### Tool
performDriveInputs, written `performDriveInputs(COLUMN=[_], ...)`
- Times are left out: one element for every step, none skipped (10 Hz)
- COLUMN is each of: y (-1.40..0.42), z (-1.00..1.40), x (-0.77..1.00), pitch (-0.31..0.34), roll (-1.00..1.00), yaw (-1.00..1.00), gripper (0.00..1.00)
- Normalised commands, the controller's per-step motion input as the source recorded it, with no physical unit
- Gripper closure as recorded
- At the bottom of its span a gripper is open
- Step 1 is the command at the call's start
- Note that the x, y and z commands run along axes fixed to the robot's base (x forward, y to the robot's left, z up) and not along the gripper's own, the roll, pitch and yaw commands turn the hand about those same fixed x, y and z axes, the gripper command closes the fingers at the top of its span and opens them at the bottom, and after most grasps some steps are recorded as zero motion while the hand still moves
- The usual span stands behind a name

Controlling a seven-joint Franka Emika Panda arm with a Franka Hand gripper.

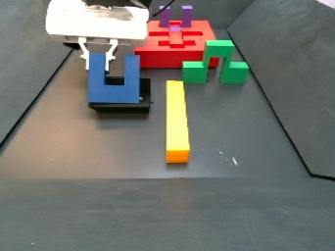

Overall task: Pick up the blue object. Move up. Place the blue object on the fixture. Regrasp the blue object. Move to above the board. Insert the blue object.
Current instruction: Regrasp the blue object, then move to above the board.

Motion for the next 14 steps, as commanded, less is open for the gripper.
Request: performDriveInputs(y=[0.00,0.00,0.00,-0.02,-0.02,0.00,-0.02,-0.02,-0.01,-0.02,-0.01,-1.40,-1.40,-1.40], z=[0.00,0.00,1.40,1.40,1.40,1.40,1.40,1.40,1.40,0.72,0.32,0.28,0.29,0.30], x=[0.00,0.00,0.00,-0.01,-0.03,-0.04,-0.03,-0.04,-0.03,-0.01,0.02,-1.23,-1.26,-1.33], pitch=[0.000,0.000,0.000,0.018,0.007,0.018,0.047,0.062,0.066,0.074,0.086,0.084,0.068,0.054], roll=[0.00,0.00,0.00,-0.06,-0.12,-0.09,-0.08,-0.04,-0.02,-0.02,0.00,-1.00,-1.00,-1.00], yaw=[0.00,0.00,0.00,-0.07,-0.08,-0.05,-0.03,-0.03,0.01,0.01,0.02,-0.17,-0.17,-0.16], gripper=[1.00,1.00,1.00,1.00,1.00,1.00,1.00,1.00,1.00,1.00,1.00,1.00,1.00,1.00])
